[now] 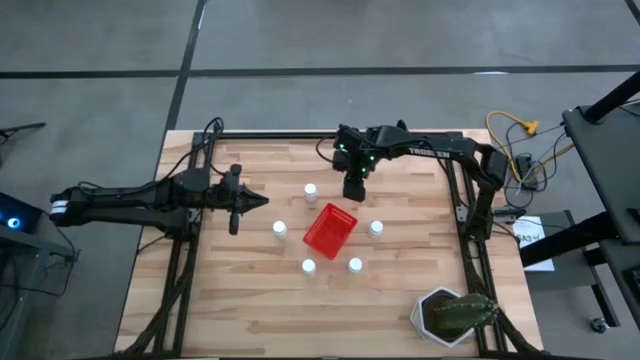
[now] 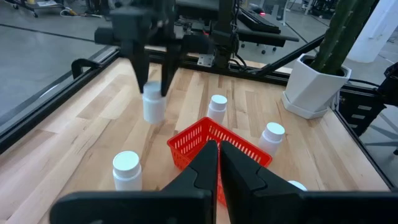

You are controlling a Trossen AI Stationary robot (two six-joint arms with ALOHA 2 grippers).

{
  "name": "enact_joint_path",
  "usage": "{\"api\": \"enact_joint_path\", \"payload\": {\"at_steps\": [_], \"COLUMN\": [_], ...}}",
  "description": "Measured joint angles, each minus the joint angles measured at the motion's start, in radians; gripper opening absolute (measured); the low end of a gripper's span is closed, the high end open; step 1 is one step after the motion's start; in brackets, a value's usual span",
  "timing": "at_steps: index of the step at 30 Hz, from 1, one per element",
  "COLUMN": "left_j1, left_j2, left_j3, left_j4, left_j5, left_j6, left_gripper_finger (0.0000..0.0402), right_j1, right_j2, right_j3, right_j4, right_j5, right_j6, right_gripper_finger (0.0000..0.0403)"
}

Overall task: Pick and place pill bottles into a basket
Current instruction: Put the white pill bottle into the red basket

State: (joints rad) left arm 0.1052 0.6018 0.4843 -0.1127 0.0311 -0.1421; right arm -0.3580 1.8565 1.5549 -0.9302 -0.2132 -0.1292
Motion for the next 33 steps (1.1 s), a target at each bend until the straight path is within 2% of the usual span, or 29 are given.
{"api": "enact_joint_path", "payload": {"at_steps": [4,7,12,20,33], "left_j1": [0.0,0.0,0.0,0.0,0.0], "left_j2": [0.0,0.0,0.0,0.0,0.0], "left_j3": [0.0,0.0,0.0,0.0,0.0], "left_j4": [0.0,0.0,0.0,0.0,0.0], "left_j5": [0.0,0.0,-0.003,-0.006,-0.009], "left_j6": [0.0,0.0,0.0,0.0,0.0], "left_gripper_finger": [0.0,0.0,0.0,0.0,0.0], "right_j1": [0.039,0.075,0.15,0.221,0.221], "right_j2": [-0.001,-0.001,-0.003,0.007,0.007], "right_j3": [0.087,0.144,0.177,0.119,-0.014], "right_j4": [-0.047,-0.061,-0.055,0.05,0.15], "right_j5": [-0.012,-0.061,-0.076,-0.072,0.004], "right_j6": [0.001,0.029,0.05,0.102,0.155], "right_gripper_finger": [0.0145,0.0145,0.0145,0.0145,0.0145]}}
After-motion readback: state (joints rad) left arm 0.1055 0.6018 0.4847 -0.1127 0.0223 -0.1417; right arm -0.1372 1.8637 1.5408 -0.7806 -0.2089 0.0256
